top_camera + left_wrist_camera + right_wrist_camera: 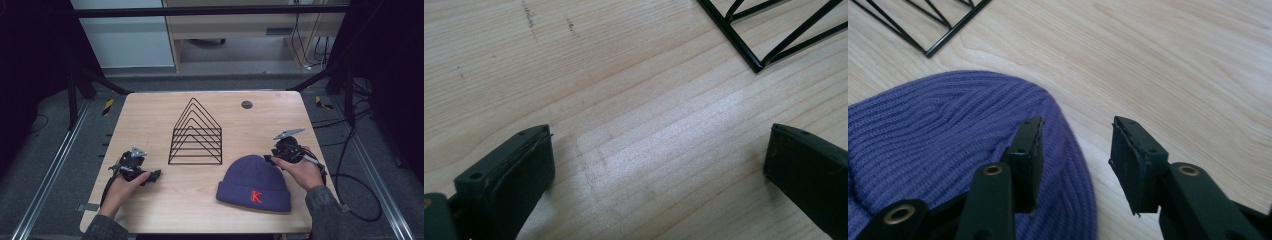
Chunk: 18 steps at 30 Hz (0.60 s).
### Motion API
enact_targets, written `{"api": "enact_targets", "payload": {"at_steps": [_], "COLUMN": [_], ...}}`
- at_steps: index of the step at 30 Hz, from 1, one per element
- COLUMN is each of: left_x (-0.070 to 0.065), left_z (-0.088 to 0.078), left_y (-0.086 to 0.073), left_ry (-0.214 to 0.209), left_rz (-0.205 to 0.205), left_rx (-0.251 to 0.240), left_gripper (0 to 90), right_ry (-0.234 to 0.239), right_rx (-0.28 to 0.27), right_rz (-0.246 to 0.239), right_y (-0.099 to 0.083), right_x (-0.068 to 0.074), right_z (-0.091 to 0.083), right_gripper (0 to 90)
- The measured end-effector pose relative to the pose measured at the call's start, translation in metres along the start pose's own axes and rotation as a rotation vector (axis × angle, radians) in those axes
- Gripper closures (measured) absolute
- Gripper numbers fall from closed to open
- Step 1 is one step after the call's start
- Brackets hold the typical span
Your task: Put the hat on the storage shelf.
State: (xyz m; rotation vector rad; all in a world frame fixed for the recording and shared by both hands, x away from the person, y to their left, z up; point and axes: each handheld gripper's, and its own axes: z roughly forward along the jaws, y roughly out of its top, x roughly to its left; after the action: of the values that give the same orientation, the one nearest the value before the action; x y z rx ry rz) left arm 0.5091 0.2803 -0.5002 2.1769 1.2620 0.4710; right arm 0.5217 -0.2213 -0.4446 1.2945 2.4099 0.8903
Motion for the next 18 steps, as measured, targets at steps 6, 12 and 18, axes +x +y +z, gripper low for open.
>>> {"api": "enact_targets", "payload": {"at_steps": [6, 12, 18], "left_x": [-0.001, -0.001, -0.002], "left_z": [0.0, 0.0, 0.001], "left_y": [0.0, 0.0, 0.0], "left_ry": [-0.001, -0.001, -0.003], "left_rz": [0.0, 0.004, 0.006], "left_rx": [-0.003, -0.004, -0.003], "left_gripper": [0.0, 0.0, 0.0], "right_ry": [0.006, 0.009, 0.024], "right_rx": [0.023, 0.065, 0.092], "right_rz": [0.003, 0.023, 0.032], "right_y": [0.004, 0.005, 0.005], "right_x": [0.005, 0.008, 0.01], "right_z": [0.018, 0.036, 0.044], "right_gripper": [56.8, 56.0, 60.4]}}
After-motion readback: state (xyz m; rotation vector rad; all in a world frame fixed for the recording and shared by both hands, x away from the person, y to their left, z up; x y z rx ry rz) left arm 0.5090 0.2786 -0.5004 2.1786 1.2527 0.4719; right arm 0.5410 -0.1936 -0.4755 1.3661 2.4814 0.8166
